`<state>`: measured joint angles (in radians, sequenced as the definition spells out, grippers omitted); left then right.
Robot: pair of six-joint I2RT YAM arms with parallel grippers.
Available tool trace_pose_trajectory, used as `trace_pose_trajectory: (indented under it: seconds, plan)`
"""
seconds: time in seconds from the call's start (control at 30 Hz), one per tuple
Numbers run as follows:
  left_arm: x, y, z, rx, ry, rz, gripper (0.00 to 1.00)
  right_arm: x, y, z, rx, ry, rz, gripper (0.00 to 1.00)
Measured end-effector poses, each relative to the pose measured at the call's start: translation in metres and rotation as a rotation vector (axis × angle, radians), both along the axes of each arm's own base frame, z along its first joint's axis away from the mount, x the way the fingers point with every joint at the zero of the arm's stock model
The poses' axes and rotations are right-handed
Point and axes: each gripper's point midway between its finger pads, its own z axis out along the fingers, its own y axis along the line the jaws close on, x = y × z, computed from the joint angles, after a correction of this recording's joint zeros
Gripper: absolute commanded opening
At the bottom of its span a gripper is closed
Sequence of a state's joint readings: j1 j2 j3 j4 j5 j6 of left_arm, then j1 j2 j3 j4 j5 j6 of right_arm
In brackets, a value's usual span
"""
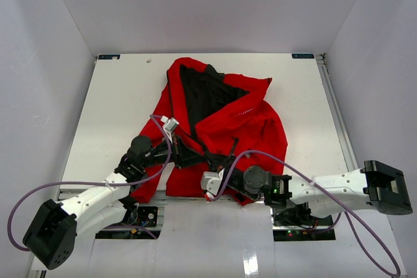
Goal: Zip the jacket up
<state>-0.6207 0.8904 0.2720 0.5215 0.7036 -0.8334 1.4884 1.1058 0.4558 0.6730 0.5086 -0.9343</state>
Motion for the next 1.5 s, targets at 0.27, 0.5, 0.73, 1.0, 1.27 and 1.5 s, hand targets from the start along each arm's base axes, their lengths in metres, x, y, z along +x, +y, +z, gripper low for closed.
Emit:
trace_pose_trajectory:
  seconds: [0.27, 0.5, 0.73, 1.0, 1.27, 1.5]
  plan:
    - [0.001, 0.002, 0.005, -0.012, -0.029, 0.018, 0.0, 0.015, -0.001, 0.009, 0.06, 0.174, 0.055, 0.08]
    - [0.004, 0.003, 0.006, -0.013, -0.033, 0.031, 0.0, 0.027, 0.003, 0.014, 0.041, 0.295, 0.109, 0.08]
    - [0.005, 0.003, 0.005, -0.011, -0.032, 0.036, 0.0, 0.04, 0.002, 0.014, 0.042, 0.349, 0.138, 0.08]
    - [0.004, 0.004, -0.004, 0.008, -0.011, 0.038, 0.0, 0.064, 0.015, -0.007, 0.002, 0.383, 0.114, 0.08]
    - [0.002, 0.005, -0.017, 0.041, 0.032, 0.031, 0.0, 0.105, 0.025, -0.03, -0.012, 0.404, 0.044, 0.08]
    - [0.002, 0.006, -0.024, 0.067, 0.043, 0.037, 0.0, 0.151, 0.034, -0.026, 0.048, 0.378, -0.023, 0.08]
